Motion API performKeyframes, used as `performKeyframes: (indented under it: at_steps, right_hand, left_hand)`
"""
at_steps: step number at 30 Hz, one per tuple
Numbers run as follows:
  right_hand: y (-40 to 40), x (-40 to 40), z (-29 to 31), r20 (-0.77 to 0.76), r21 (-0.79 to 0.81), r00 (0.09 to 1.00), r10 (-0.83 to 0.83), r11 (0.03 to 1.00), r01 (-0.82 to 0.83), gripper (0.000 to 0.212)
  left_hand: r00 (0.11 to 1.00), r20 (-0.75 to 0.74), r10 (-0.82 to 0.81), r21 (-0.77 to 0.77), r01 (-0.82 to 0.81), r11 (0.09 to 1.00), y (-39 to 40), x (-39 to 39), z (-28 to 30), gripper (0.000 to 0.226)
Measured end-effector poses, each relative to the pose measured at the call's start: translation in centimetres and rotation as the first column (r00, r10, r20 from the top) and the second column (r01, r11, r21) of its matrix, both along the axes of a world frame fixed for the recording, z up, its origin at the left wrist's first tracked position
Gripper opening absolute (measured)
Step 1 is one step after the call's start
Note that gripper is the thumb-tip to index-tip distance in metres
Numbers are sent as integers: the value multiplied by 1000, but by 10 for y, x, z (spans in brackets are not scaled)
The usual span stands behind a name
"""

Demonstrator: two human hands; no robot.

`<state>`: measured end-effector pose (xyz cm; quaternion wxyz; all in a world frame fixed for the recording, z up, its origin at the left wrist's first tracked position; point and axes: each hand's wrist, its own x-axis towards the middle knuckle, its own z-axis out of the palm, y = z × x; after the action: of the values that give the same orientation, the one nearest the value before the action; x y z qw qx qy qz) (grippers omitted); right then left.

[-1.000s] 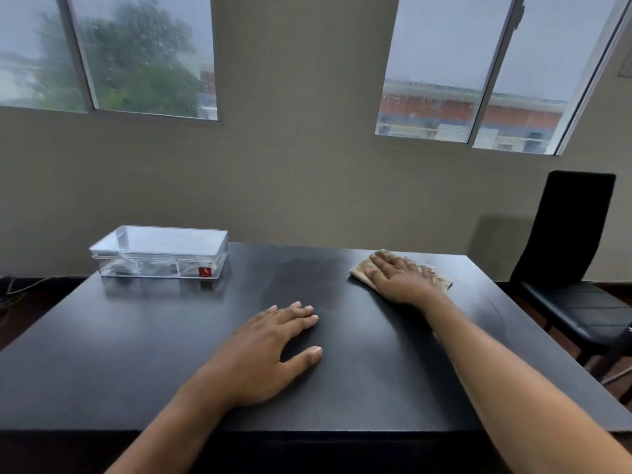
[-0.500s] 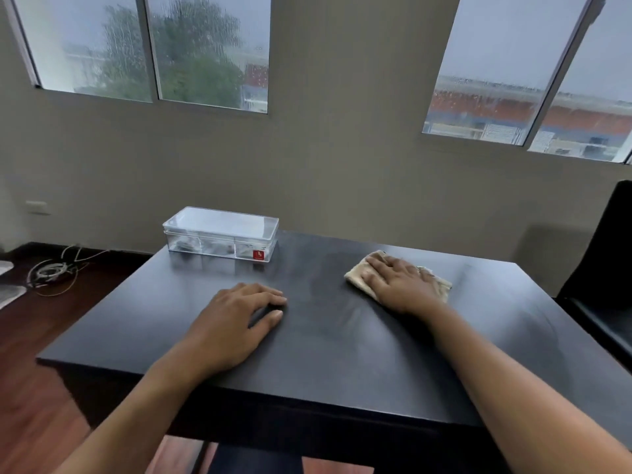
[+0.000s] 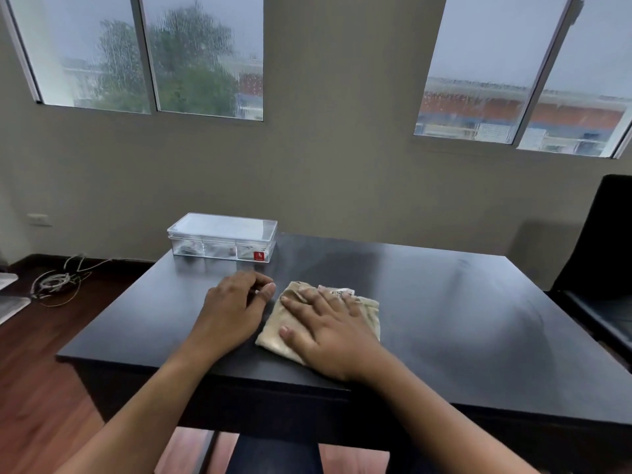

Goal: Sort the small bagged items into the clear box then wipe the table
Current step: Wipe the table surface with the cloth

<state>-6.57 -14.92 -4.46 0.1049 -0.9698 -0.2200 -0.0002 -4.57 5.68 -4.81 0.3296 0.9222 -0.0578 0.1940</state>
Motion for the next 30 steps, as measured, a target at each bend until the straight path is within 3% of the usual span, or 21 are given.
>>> performKeyframes:
  at_steps: [3, 5, 7, 9, 11, 13, 17, 22, 24, 27, 30]
  right_hand:
    - [-11, -19, -1, 11, 45, 999, 37, 998, -38, 64]
    - [-20, -25, 0, 42, 176, 999, -9, 984, 1, 61]
    - [-32, -25, -1, 86, 283, 982, -169, 949, 138, 68]
    - [-48, -23, -1, 111, 226, 936, -333, 926, 303, 87]
    - [-61, -21, 1, 37, 135, 905, -424, 899, 415, 92]
    - [-66, -20, 1, -13, 116, 910, -414, 904, 412, 85]
    - [-70, -19, -2, -3, 231, 944, -330, 918, 322, 59]
    - [-82, -21, 1, -32, 403, 921, -388, 839, 367, 29]
    - [-94, -25, 4, -74, 512, 925, -373, 781, 356, 24]
    - [-114, -39, 13, -128, 730, 943, -306, 614, 299, 20]
    - [-141, -49, 24, -134, 837, 933, -335, 465, 287, 16]
  left_hand:
    - [991, -129, 40, 55, -33, 998, -7, -3, 6, 51]
    - [971, -232, 52, 116, -25, 993, -15, -6, 11, 69]
    - [957, -286, 55, 184, -2, 983, -24, -10, 14, 68]
    - [951, -308, 35, 243, 43, 969, -32, -10, 15, 59]
    - [947, -322, -4, 250, 90, 964, -40, -11, 16, 47]
    - [951, -305, -48, 175, 105, 979, -48, -12, 17, 38]
    - [953, -216, -213, -112, 192, 975, -63, -20, 19, 26]
    - [942, -100, -322, -256, 288, 923, -76, -25, 24, 19]
    - [940, -75, -334, -279, 302, 912, -85, -25, 26, 18]
    - [941, -31, -336, -321, 309, 895, -106, -25, 31, 18]
    - [932, -4, -363, -352, 338, 873, -137, -26, 38, 18]
